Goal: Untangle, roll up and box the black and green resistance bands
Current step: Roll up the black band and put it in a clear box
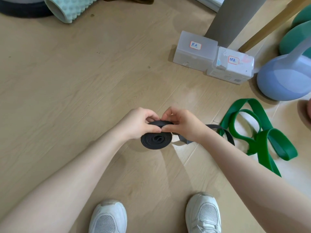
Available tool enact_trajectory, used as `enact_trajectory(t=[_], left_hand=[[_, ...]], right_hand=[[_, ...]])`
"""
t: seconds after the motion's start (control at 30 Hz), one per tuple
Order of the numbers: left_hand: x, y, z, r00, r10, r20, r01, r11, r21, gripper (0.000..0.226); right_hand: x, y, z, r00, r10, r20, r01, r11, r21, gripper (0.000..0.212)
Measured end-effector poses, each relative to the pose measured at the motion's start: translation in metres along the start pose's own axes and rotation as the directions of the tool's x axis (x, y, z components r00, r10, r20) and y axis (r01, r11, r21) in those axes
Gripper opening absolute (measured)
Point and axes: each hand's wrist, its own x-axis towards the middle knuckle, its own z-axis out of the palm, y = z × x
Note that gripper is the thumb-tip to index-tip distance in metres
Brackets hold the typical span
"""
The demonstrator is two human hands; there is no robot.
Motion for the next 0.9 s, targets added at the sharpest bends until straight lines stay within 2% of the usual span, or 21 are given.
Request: enact_trajectory(t=[0.13,0.23,0.3,0.43,0.53,0.6,0.67,0.73,0.83,0.9], left_hand=[[-0.001,-0.004,-0.002,0.994,-0.009,-0.106,0.004,0.999,-0.045,0.023],[-0.005,-0.007,-0.01,0.978,-0.042,-0.206,0.018,0.993,-0.116,0.023],[-0.006,-0.008,-0.012,0.973,-0.057,-0.226,0.022,0.988,-0.152,0.024],[-0.009,-0.011,-0.012,0.967,-0.043,-0.252,0.016,0.994,-0.111,0.024],[-0.012,-0.017,-0.017,0.97,-0.033,-0.242,0.034,0.999,0.0,0.023],[-0.013,-0.019,-0.019,0.972,-0.037,-0.232,0.031,0.999,-0.028,0.024],[-0.015,-0.018,-0.022,0.971,-0.057,-0.232,0.036,0.995,-0.093,0.026],[-0.015,-0.02,-0.026,0.97,-0.062,-0.237,0.045,0.996,-0.078,0.024],[-0.016,-0.025,-0.029,0.959,-0.075,-0.274,0.063,0.997,-0.053,0.021],[-0.016,-0.029,-0.027,0.947,-0.086,-0.309,0.079,0.996,-0.037,0.019]], right_hand=[[-0.002,0.007,-0.002,0.993,-0.081,-0.087,0.071,0.991,-0.114,0.034],[-0.006,0.02,-0.007,0.987,-0.057,-0.148,0.034,0.987,-0.155,0.03],[-0.007,0.027,-0.006,0.988,-0.028,-0.151,0.002,0.985,-0.171,0.036],[-0.003,0.023,-0.007,0.995,-0.039,-0.09,0.025,0.989,-0.149,0.03],[0.002,0.011,-0.025,1.0,-0.003,0.004,0.003,1.0,-0.017,0.025],[0.005,0.007,-0.03,1.0,0.004,0.025,-0.004,1.0,-0.004,0.02],[0.011,0.007,-0.024,0.999,-0.005,0.047,0.011,0.99,-0.143,0.02],[0.014,0.012,-0.01,0.997,-0.038,0.063,0.057,0.942,-0.332,0.016],[0.016,0.016,0.01,0.991,-0.133,0.002,0.115,0.853,-0.51,0.027],[0.017,0.016,0.019,0.979,-0.193,-0.06,0.12,0.796,-0.593,0.022]])
